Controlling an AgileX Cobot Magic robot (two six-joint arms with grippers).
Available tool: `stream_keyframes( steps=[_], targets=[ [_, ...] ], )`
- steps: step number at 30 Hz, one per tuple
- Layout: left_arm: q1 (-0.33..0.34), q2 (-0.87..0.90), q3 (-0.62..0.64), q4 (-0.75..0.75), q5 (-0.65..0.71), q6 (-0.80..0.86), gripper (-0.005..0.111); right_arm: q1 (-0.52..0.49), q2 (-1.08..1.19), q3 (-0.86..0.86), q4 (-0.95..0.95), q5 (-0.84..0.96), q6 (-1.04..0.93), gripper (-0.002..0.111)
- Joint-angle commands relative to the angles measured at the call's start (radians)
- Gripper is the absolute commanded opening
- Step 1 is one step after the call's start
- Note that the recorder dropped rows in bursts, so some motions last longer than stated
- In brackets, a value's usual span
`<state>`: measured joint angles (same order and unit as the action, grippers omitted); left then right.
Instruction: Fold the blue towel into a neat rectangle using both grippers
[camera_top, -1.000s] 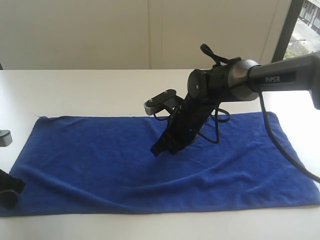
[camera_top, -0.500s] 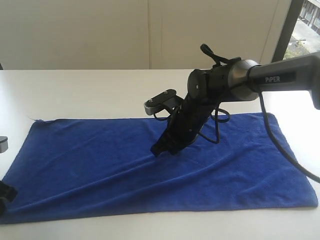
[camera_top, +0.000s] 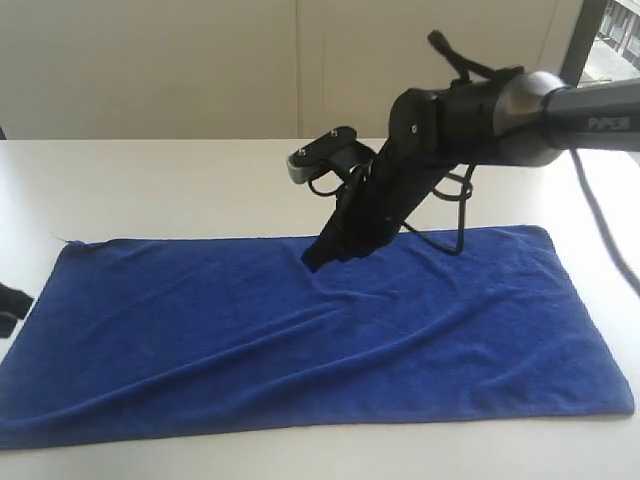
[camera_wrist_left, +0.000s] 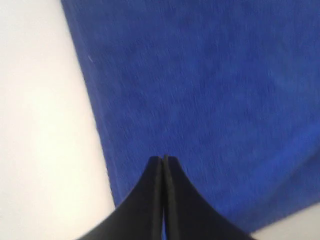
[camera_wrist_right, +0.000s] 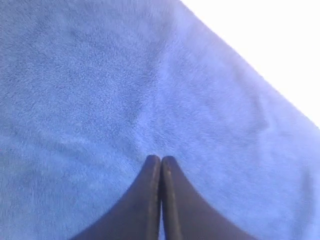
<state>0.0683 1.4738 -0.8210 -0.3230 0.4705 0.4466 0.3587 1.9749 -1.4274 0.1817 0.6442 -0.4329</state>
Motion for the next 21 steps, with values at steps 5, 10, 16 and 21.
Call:
stream_keyframes(
  steps=[5, 10, 16, 21],
  targets=[
    [0.0, 0.082, -0.051, -0.081, -0.209, 0.018, 0.0, -0.002, -0.189, 0.128, -0.368, 0.064, 0.339, 0.0],
    [0.0, 0.235, -0.155, -0.081, -0.184, 0.05, 0.0, -0.002, -0.317, 0.312, -0.385, 0.057, 0.446, 0.0],
    [0.0, 0.373, -0.32, -0.173, -0.081, 0.166, 0.0, -0.002, -0.448, 0.532, -0.464, 0.057, 0.576, 0.0],
    [-0.002, 0.444, -0.432, -0.372, -0.015, 0.344, 0.0, -0.002, -0.488, 0.633, -0.496, 0.021, 0.655, 0.0]
  ],
)
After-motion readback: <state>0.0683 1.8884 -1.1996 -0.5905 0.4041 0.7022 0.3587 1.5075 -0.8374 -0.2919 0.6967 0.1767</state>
